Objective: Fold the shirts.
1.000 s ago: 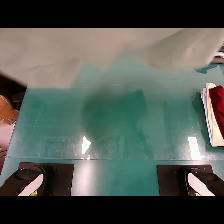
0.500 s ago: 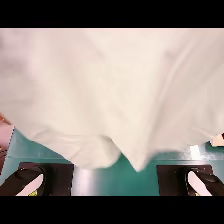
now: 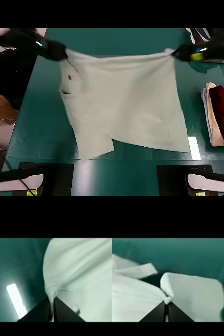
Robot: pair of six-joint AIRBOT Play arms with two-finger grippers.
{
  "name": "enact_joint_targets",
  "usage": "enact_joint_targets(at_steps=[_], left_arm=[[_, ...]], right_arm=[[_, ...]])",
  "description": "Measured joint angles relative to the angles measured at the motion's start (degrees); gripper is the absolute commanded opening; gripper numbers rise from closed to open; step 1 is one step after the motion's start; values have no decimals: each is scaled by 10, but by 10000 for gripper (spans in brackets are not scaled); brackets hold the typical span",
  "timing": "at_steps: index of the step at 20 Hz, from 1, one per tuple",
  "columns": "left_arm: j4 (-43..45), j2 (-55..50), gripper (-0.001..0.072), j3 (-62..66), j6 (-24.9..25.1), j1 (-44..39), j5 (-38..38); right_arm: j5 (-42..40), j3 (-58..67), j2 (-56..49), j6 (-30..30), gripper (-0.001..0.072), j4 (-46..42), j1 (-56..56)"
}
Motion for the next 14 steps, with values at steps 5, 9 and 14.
enact_joint_targets(at_steps=[5, 9, 14], left_arm=[[32, -102, 397, -32, -12, 2, 123], [38, -123, 549, -32, -37, 12, 157], [57, -108, 549, -24, -51, 65, 17]], right_arm=[[-29, 63, -137, 1, 360, 5, 14], [-1, 138, -193, 20, 480, 6, 10], [79, 140, -149, 10, 474, -13, -22]])
